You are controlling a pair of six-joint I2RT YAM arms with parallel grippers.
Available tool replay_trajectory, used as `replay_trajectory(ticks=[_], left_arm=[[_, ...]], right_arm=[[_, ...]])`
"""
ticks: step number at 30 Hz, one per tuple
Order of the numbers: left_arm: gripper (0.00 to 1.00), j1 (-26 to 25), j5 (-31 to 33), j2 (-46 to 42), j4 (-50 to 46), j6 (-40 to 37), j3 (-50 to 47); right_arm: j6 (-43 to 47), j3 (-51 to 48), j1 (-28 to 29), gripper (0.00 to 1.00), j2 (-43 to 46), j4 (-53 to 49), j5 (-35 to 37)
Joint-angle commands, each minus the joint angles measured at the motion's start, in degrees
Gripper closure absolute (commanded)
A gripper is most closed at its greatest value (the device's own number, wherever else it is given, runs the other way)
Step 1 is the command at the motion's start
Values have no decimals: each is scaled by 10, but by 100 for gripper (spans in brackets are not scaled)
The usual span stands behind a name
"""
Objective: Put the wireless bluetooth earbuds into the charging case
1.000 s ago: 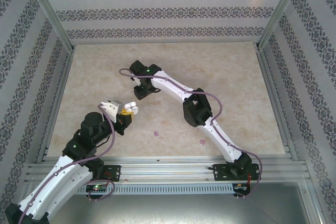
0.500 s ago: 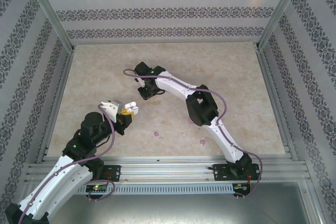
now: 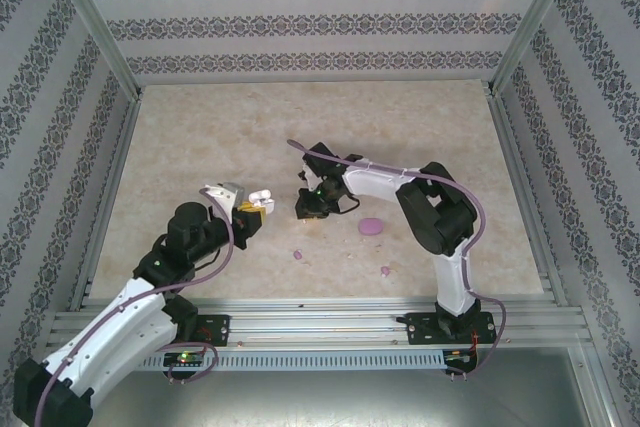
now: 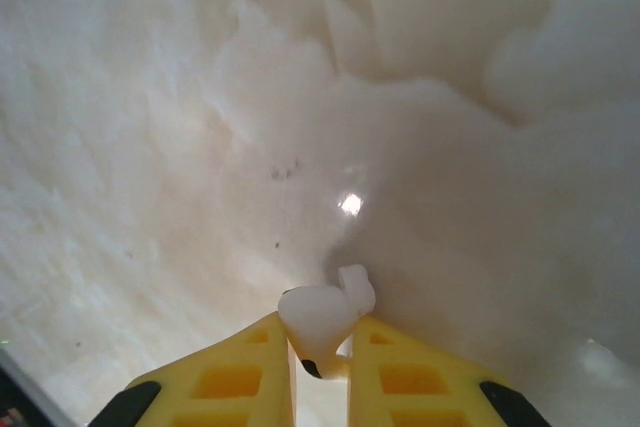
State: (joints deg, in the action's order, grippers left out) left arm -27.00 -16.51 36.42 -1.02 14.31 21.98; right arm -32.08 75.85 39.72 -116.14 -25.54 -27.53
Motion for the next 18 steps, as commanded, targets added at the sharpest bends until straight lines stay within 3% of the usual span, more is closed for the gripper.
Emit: replay_trajectory(ticks=[1, 12, 18], left_arm=[[100, -4, -20, 13, 60, 11, 8], [100, -4, -25, 20, 64, 17, 12], [100, -5, -19, 6, 57, 18, 5]], right_arm=[[-60, -40, -9, 84, 16, 25, -63], [-46, -54, -68, 66, 43, -46, 4], [-33, -68, -78, 61, 75, -78, 47]])
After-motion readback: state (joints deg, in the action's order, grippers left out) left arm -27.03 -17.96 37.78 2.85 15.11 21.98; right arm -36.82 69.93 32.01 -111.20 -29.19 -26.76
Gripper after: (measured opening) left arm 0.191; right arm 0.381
